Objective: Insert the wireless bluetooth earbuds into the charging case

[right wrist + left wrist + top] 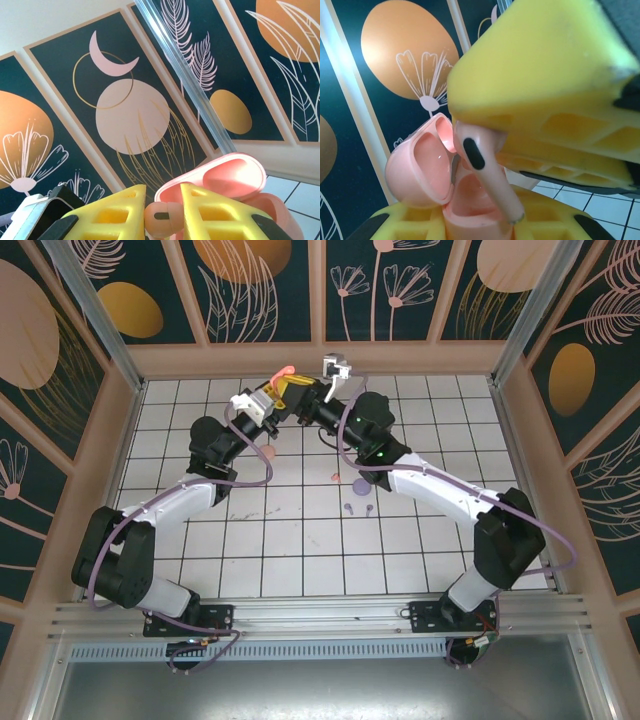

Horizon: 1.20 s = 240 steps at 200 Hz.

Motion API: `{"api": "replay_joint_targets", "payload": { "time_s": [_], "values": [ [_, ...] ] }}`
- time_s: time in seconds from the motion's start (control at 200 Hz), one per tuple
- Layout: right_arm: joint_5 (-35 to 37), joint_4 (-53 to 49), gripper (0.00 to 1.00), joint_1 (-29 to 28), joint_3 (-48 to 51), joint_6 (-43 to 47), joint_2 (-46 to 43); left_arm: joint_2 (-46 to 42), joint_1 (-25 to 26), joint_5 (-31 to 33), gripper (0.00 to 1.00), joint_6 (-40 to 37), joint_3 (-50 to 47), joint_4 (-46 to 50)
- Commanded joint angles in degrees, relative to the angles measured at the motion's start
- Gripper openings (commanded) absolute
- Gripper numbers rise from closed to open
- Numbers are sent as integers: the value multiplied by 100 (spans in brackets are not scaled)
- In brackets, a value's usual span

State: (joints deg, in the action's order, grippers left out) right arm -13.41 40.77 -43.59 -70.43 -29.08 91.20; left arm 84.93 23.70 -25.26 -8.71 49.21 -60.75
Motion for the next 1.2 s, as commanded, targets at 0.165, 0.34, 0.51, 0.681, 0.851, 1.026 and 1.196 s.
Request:
{"api": "replay_joint_targets", "payload": {
  "time_s": [0.165, 0.34, 0.51, 0.681, 0.851, 1.026, 1.196],
  "values": [
    [-79, 253, 22, -18, -186, -76, 195, -46, 55, -112, 0, 84, 143, -66],
    [-83, 303, 22, 11, -262, -93, 118, -55, 55, -118, 0, 71, 124, -27],
    [-155, 371, 21, 9, -338, -120, -3, -55, 55, -115, 0, 58, 123, -7],
    [-137, 312, 21, 9, -367, -90, -27, -73, 58, -117, 0, 65, 116, -6],
    [-105, 316, 21, 34, -273, -112, -2, -92, 63, -129, 0, 57, 126, 4],
    [-57, 318, 21, 95, -223, -118, 37, -134, 64, -187, 0, 73, 141, 13],
    [-48, 313, 21, 162, -182, -150, 104, -186, 64, -249, 0, 159, 165, -44]
  ]
}}
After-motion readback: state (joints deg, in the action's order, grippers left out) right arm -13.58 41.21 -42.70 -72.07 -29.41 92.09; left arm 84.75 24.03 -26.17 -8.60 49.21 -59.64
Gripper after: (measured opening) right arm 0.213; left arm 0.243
